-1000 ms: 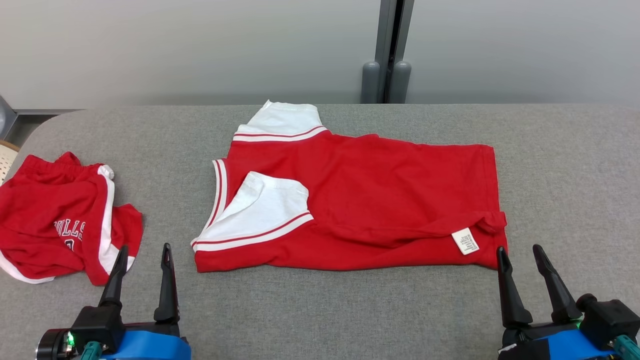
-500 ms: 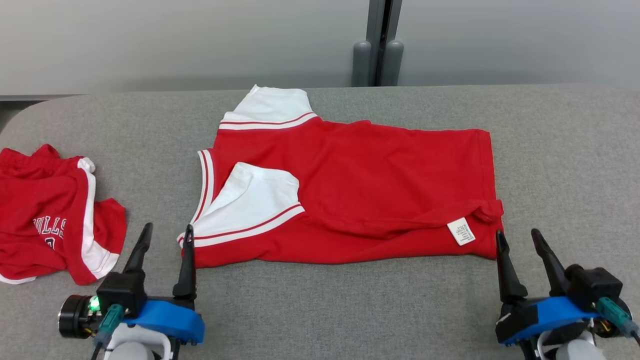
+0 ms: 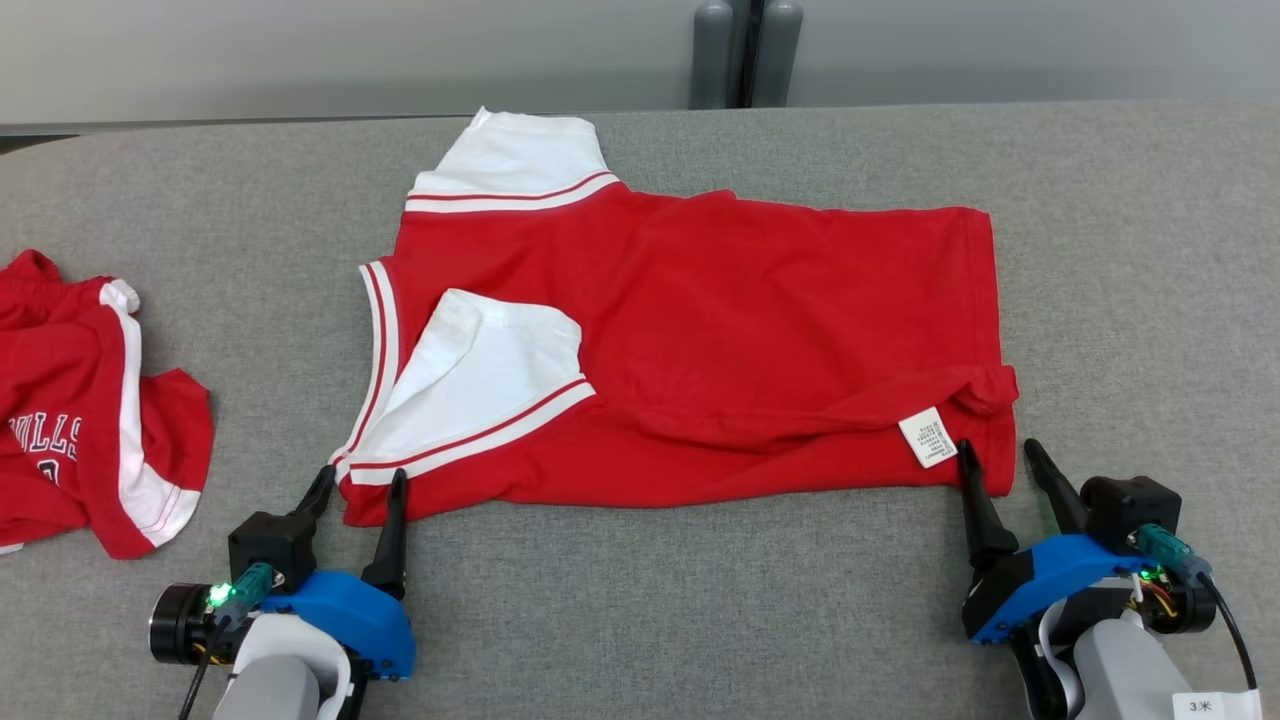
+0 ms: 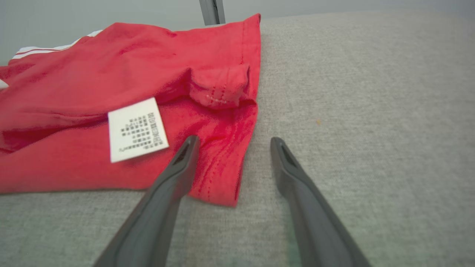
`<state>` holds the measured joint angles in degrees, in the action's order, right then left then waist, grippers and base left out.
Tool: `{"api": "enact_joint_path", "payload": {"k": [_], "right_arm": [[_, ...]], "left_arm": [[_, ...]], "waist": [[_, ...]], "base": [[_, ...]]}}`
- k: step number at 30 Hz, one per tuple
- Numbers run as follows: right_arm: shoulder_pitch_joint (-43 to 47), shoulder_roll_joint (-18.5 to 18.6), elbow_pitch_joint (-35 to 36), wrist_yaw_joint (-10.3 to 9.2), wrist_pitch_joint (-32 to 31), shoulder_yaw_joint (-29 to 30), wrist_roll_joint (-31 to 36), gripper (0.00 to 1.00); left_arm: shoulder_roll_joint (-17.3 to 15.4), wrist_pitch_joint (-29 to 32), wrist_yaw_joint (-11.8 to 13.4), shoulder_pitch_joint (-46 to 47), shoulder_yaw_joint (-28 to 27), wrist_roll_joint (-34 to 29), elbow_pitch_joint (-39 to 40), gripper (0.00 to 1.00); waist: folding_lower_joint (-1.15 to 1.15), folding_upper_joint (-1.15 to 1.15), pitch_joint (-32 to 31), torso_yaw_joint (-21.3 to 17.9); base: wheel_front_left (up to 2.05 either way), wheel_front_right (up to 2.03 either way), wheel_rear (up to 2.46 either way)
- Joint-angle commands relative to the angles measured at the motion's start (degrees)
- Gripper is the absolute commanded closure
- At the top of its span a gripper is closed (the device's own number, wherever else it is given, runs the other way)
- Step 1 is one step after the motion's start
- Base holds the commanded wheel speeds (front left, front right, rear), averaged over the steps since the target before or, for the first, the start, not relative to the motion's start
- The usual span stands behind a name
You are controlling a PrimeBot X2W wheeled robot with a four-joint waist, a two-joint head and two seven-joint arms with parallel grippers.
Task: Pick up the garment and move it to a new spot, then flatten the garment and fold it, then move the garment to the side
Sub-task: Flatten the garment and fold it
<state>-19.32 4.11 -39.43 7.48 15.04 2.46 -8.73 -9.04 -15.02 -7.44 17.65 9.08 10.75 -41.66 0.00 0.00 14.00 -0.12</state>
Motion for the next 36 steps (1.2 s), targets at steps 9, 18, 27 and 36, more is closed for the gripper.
{"api": "enact_joint_path", "payload": {"k": [9, 18, 27, 36], "right_arm": [[-2.2, -1.0, -3.1, 0.03, 0.0, -2.9, -1.1, 0.0], [1.2, -1.1, 1.1, 0.03, 0.1, -4.2, -4.5, 1.0], [11.5, 1.0, 7.4, 0.03, 0.1, -5.9, -9.8, 1.0], [23.4, 3.2, 16.6, 0.02, -2.8, -6.7, -15.0, 1.0]], "left_arm": [[0.2, 0.3, 0.0, 2.0, 3.0, 3.3, -8.0, 0.0], [-0.1, -0.1, 0.0, 1.1, 3.4, 7.8, -5.4, 1.0], [0.6, -0.1, 0.0, -10.6, -0.8, 7.6, 7.0, 1.0], [2.2, -0.1, 0.5, -23.1, -3.5, 6.3, 16.5, 1.0]], "waist": [[0.0, 0.0, 0.3, -0.1], [0.0, 0.0, -3.3, 0.0], [0.0, 0.0, -9.5, 1.2], [0.0, 0.0, -11.8, 2.7]], "base": [[0.0, 0.0, 0.0], [0.0, 0.0, 0.0], [0.0, 0.0, 0.0], [0.0, 0.0, 0.0]]}}
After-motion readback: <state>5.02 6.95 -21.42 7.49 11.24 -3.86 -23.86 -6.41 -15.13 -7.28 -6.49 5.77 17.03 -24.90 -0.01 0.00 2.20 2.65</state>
